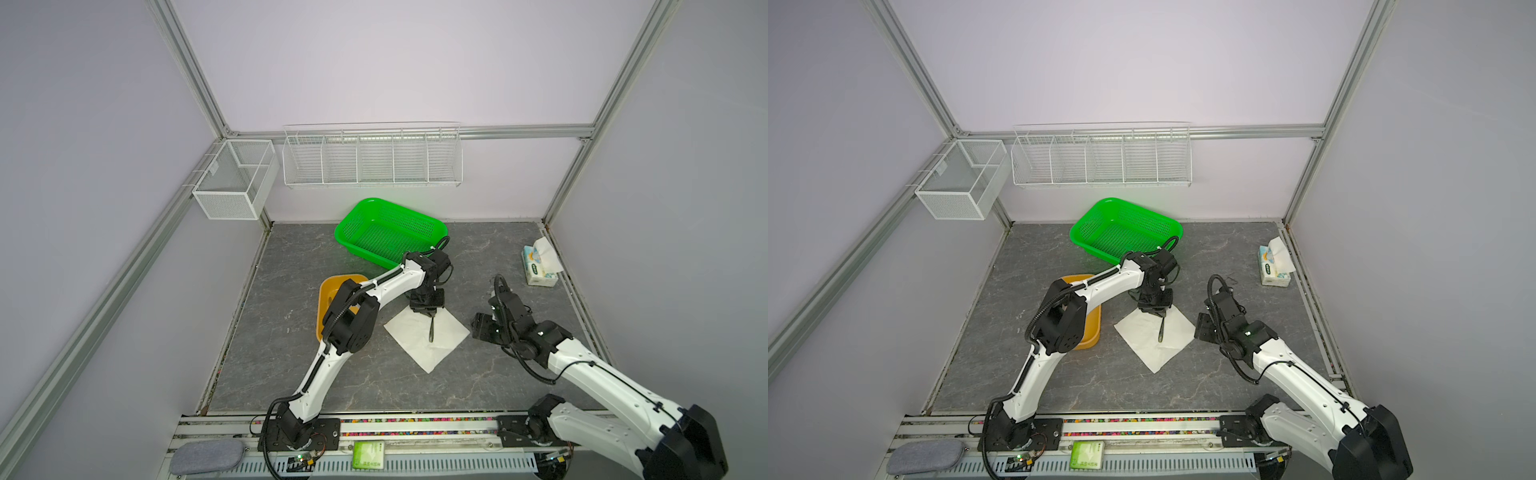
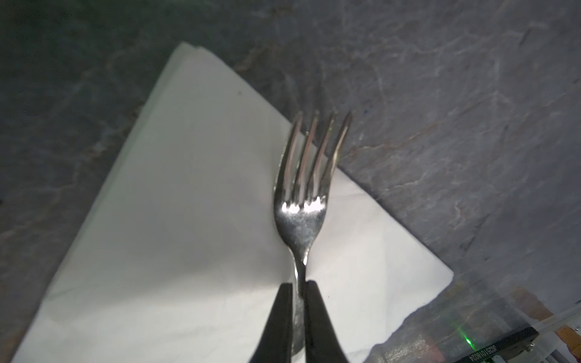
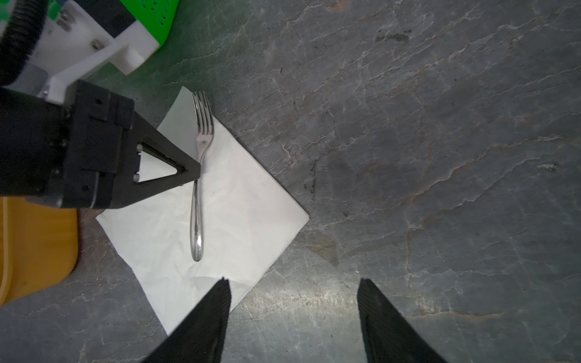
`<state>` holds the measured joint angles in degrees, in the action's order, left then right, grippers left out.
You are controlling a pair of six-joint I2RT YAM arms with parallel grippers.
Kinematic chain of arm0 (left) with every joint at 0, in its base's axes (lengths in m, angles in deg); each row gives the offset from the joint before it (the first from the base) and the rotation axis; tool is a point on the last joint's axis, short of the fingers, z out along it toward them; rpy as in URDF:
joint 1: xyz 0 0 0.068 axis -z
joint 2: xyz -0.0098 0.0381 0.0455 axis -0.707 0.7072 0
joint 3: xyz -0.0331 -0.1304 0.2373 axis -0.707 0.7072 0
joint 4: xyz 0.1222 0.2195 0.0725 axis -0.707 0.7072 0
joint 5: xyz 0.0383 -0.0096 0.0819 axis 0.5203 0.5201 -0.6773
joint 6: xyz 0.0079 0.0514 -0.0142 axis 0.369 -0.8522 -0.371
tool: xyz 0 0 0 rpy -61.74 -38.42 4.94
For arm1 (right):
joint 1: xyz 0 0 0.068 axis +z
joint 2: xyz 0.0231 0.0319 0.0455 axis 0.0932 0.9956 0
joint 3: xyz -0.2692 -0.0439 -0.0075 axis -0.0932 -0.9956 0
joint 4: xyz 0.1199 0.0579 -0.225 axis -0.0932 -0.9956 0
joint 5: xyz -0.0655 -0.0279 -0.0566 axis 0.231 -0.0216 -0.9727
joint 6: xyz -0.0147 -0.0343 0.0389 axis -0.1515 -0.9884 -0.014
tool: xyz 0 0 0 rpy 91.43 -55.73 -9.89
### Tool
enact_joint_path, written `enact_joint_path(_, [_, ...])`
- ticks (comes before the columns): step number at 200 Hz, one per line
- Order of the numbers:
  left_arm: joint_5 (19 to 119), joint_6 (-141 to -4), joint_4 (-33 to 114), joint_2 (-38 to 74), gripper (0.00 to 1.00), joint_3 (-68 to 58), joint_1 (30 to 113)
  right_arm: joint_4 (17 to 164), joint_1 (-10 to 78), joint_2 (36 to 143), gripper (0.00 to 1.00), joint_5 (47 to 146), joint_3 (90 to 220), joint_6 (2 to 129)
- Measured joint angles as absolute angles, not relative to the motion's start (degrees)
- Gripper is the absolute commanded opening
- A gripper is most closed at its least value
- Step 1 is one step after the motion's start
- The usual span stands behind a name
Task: Place the utensils on the paper napkin and roll it up
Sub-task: 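Lower the fork onto the napkin with the left gripper, then open the left gripper and move it back over the yellow tray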
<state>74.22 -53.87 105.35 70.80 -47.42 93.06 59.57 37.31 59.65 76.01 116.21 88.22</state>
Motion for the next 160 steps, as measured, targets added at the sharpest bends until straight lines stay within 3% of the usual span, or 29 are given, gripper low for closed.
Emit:
enact_joint_path(117, [74.4,-53.4,104.3,70.8,0.12,-47.0,93.2,59.6,37.3,59.7,0.67,76.0,116.2,88.3])
enact_joint_path(160, [74.0,-53.3,104.4,70.8,0.21,-47.0,93.2,59.6,37.3,59.7,0.67,76.0,116.2,88.3])
